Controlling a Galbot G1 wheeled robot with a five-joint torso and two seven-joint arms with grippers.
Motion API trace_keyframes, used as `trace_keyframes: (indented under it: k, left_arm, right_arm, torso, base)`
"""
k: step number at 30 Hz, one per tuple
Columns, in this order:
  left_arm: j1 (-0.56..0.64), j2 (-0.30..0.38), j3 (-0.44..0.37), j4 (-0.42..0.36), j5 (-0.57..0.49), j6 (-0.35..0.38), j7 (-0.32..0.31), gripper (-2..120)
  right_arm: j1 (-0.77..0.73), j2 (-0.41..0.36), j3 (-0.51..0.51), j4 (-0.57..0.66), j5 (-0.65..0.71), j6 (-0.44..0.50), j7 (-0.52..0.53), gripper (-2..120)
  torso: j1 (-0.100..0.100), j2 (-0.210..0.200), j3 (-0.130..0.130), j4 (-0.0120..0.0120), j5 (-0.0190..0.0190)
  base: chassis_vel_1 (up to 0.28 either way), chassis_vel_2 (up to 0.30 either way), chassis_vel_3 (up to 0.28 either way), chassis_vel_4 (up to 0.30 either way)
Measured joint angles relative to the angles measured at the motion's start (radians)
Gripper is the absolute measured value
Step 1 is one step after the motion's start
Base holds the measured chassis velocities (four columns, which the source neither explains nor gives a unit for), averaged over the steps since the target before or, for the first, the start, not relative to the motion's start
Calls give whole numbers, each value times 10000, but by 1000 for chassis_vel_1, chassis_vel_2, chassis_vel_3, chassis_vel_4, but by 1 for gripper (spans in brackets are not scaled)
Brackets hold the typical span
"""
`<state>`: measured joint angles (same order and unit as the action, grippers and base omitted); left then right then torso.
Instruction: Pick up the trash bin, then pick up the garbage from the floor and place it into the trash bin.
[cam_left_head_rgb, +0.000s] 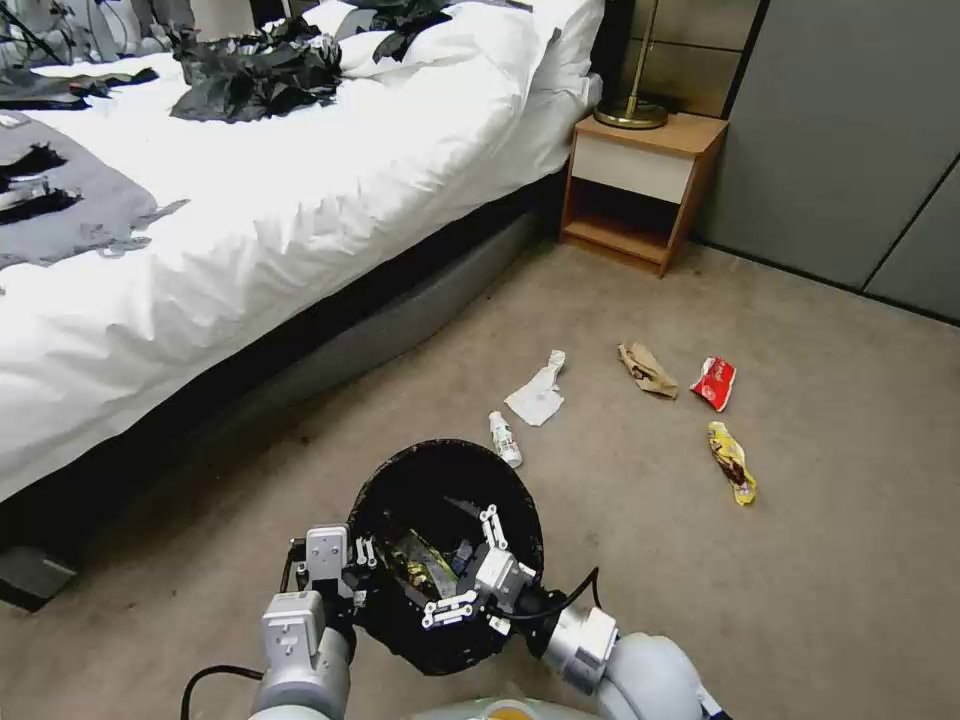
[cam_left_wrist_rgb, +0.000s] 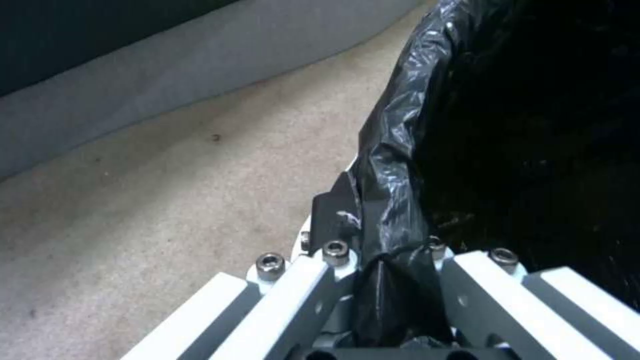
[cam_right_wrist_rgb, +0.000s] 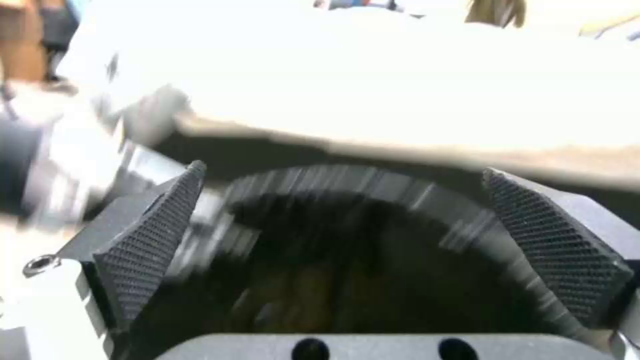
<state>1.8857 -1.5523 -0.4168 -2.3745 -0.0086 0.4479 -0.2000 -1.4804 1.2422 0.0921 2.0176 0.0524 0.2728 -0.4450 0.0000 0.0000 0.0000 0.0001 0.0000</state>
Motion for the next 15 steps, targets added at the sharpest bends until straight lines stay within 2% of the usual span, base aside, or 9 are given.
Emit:
trace_keyframes:
  k: [2, 4, 7, 8, 10, 11, 15]
  left_arm:
    - [-41, 4, -111, 90, -6, -45, 22, 1]
    - [-43, 4, -120, 99, -6, -50, 25, 1]
    - [-59, 13, -314, 228, -24, -177, 91, 1]
    - [-59, 13, -314, 228, -24, -177, 91, 1]
    - [-44, 37, -432, 238, -17, -308, 243, 1]
    - [-40, 48, -456, 237, -15, -360, 294, 1]
    - [-50, 62, -539, 237, -30, -485, 407, 1]
  right_arm:
    - [-188, 42, 252, 738, -1, 79, 573, 100]
    - [-210, 51, 278, 809, -12, 81, 645, 100]
    - [-762, 365, 916, 1915, -476, 80, 2546, 100]
    - [-762, 365, 916, 1915, -476, 80, 2546, 100]
    - [-1354, 547, 1220, 2134, -504, -2, 3972, 100]
    - [-1635, 596, 1343, 2155, -481, 19, 4320, 100]
    - [-2271, 730, 1670, 2117, -562, 309, 4854, 100]
  torso:
    - [-1, 0, 0, 0, 0]
    - [-1, 0, 0, 0, 0]
    - [-1, 0, 0, 0, 0]
    - [-1, 0, 0, 0, 0]
    - [-1, 0, 0, -1, 2]
    - [-1, 0, 0, -1, 2]
    - [-1, 1, 0, -3, -1]
  base:
    - [0, 0, 0, 0]
    - [0, 0, 0, 0]
    - [0, 0, 0, 0]
    - [0, 0, 0, 0]
    - [0, 0, 0, 0]
    - [0, 0, 0, 0]
    - [0, 0, 0, 0]
